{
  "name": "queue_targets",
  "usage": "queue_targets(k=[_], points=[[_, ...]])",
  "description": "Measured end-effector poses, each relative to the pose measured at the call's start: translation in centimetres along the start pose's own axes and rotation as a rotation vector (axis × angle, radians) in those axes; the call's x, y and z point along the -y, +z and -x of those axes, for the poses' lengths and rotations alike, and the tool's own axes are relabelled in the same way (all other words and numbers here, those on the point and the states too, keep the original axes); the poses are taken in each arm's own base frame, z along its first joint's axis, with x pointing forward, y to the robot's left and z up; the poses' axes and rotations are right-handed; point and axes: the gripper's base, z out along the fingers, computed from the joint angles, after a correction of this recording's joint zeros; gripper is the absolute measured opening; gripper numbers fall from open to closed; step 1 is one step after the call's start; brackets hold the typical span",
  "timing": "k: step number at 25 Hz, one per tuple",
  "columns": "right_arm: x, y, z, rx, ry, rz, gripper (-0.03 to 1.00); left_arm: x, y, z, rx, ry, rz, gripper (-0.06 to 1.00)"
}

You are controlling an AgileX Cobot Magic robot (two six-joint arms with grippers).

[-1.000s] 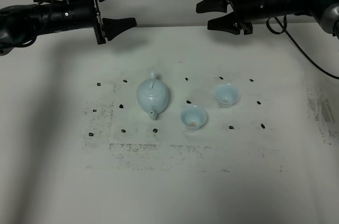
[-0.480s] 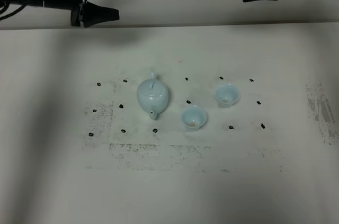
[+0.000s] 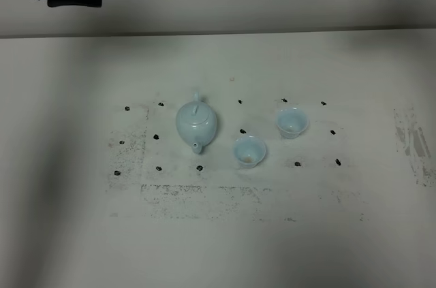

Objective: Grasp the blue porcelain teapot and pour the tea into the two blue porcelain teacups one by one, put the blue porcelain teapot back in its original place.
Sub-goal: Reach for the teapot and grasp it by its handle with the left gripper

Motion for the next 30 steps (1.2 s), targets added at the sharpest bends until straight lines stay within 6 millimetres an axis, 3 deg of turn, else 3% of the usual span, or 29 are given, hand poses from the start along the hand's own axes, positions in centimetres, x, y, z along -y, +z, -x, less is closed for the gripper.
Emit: queue_targets(k=[6, 12, 15, 23, 30], points=[[0.5, -6.4, -5.1, -0.021, 0.049, -0.262, 0.59, 1.2, -1.6, 0.0, 0.022, 0.032, 0.037, 0.74], [-0.3, -11.8, -12.3, 0.001, 0.115, -0.385, 0.59, 1.3, -1.7, -0.1, 0.023, 0.037, 0.040, 0.74], [-0.7, -13.1, -16.8, 0.012, 0.135, -0.416, 0.59, 1.3, -1.7, 0.0, 0.024, 0.042, 0.041, 0.74], [-1.8, -13.5, -26.6, 0.126, 0.133, -0.409, 0.59, 1.3, -1.7, 0.0, 0.023, 0.058, 0.041, 0.74], [-2.7, -13.5, -32.4, 0.196, 0.153, -0.358, 0.59, 1.3, -1.7, 0.0, 0.023, 0.062, 0.041, 0.74]])
